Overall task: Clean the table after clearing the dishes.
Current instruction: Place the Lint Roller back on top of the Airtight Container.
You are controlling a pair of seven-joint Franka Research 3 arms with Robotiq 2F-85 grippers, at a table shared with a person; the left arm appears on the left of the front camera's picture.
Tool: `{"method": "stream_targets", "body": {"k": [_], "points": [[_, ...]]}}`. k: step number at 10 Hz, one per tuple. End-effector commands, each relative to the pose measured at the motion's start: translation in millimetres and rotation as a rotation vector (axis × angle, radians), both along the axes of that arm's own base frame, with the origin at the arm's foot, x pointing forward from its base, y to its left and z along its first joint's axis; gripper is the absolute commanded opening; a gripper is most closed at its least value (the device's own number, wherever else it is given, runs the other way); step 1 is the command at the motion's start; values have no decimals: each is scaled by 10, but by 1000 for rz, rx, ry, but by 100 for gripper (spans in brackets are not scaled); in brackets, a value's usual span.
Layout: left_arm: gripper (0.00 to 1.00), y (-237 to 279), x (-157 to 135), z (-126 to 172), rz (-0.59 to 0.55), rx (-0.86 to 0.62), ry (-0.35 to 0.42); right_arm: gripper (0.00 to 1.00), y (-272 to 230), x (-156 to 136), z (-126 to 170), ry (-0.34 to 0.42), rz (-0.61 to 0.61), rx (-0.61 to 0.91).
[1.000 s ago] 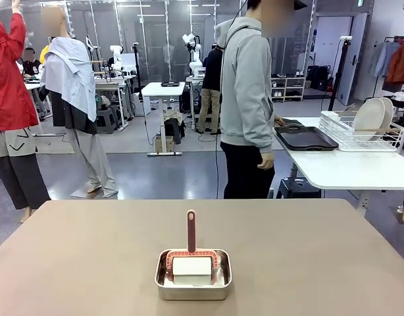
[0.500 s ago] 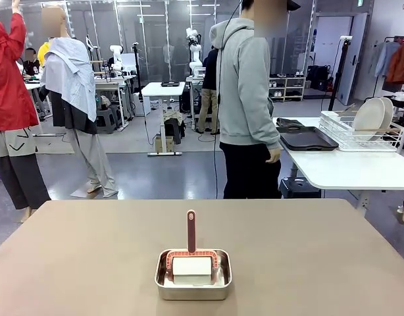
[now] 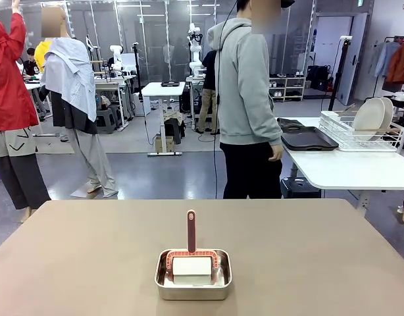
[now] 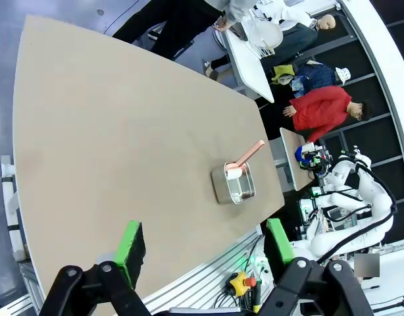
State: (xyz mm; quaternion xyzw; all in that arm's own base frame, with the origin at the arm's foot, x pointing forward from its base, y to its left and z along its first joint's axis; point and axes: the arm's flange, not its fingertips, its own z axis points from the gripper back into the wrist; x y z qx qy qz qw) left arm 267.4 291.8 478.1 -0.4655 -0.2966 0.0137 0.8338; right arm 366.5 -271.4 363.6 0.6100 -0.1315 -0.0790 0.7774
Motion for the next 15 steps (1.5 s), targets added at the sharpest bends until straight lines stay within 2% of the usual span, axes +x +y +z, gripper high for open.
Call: {"method": "stream_targets", "body": {"k": [1, 15], "points": [[93, -29, -41, 24, -9, -4, -7, 81, 25, -31, 34, 6, 6, 0], [93, -29, -41, 24, -9, -4, -7, 81, 25, -31, 34, 6, 6, 0]]}}
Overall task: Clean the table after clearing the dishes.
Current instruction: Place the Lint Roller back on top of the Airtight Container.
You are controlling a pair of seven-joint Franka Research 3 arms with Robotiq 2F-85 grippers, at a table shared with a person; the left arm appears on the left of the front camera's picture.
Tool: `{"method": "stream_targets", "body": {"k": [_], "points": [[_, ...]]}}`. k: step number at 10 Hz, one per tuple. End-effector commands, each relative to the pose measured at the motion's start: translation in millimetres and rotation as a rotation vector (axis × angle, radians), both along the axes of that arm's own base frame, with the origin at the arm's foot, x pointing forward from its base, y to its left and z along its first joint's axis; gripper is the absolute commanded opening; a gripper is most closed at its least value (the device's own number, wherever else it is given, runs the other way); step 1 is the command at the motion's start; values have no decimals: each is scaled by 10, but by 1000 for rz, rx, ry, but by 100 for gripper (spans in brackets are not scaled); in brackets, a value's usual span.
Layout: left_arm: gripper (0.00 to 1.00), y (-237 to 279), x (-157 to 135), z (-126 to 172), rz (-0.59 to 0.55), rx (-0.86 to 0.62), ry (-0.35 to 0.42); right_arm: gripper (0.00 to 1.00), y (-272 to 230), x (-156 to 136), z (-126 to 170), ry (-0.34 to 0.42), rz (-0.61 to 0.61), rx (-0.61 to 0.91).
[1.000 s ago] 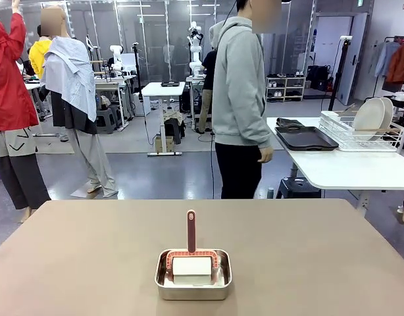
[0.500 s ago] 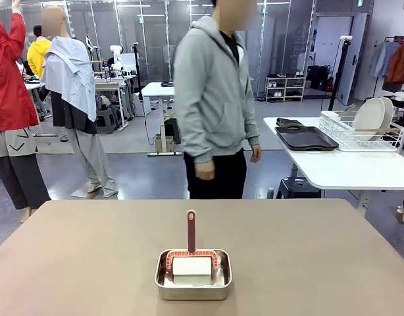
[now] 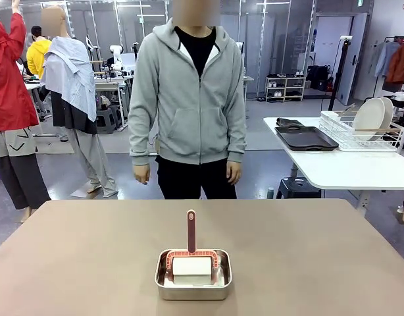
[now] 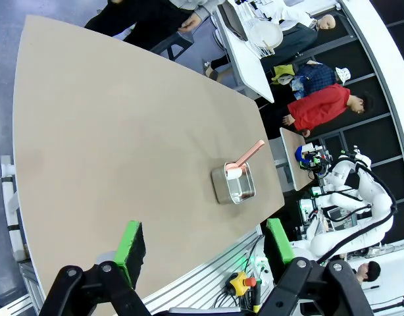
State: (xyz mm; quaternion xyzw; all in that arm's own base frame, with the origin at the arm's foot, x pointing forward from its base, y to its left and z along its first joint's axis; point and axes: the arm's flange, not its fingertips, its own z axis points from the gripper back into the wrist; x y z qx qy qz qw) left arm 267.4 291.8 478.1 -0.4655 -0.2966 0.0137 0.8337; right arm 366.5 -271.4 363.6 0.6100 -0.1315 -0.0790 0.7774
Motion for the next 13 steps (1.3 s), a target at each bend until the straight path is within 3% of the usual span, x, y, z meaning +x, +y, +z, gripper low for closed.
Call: {"method": "stream_targets", "body": {"k": [1, 13], "points": [[93, -29, -41, 24, -9, -4, -7, 81, 25, -31, 34, 6, 6, 0], [93, -29, -41, 24, -9, -4, -7, 81, 25, -31, 34, 6, 6, 0]]}}
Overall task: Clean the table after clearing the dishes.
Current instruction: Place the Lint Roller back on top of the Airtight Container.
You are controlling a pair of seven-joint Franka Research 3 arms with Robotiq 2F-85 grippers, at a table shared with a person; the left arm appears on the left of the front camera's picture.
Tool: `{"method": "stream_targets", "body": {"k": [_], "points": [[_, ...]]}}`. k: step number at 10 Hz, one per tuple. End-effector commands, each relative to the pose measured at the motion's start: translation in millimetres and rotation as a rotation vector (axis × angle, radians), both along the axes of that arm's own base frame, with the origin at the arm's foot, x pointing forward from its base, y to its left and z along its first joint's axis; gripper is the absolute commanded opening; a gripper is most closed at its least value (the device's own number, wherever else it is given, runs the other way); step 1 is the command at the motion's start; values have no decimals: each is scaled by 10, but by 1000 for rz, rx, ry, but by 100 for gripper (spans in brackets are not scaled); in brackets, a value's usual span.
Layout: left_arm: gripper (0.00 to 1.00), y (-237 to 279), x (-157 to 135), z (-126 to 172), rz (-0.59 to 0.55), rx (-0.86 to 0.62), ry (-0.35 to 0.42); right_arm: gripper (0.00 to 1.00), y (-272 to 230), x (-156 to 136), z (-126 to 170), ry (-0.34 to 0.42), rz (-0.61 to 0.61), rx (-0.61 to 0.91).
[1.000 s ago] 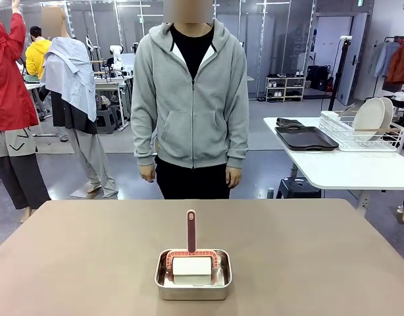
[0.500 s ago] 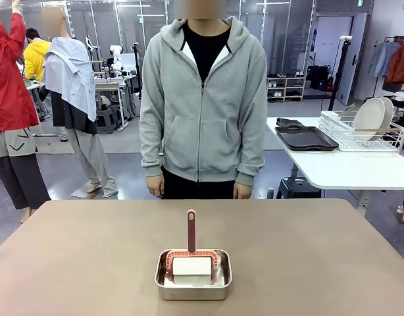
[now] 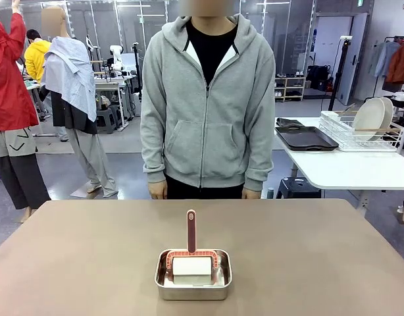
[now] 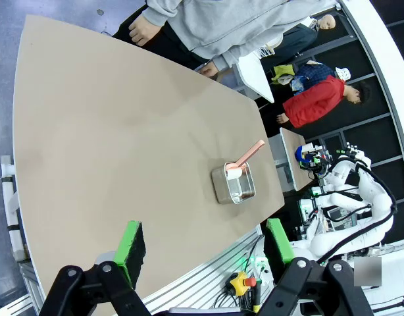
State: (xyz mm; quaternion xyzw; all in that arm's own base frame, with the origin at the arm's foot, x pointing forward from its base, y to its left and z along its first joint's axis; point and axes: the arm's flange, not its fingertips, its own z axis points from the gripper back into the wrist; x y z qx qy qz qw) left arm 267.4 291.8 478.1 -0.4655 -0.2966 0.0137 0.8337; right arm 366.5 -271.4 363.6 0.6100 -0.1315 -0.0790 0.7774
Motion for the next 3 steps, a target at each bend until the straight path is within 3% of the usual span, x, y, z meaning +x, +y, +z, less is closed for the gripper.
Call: {"method": "stream_targets", "body": {"k": [1, 3], "points": [[93, -29, -41, 24, -8, -4, -7, 81, 25, -31, 34, 6, 6, 0], [93, -29, -41, 24, -8, -4, -7, 81, 25, -31, 34, 6, 6, 0]]}}
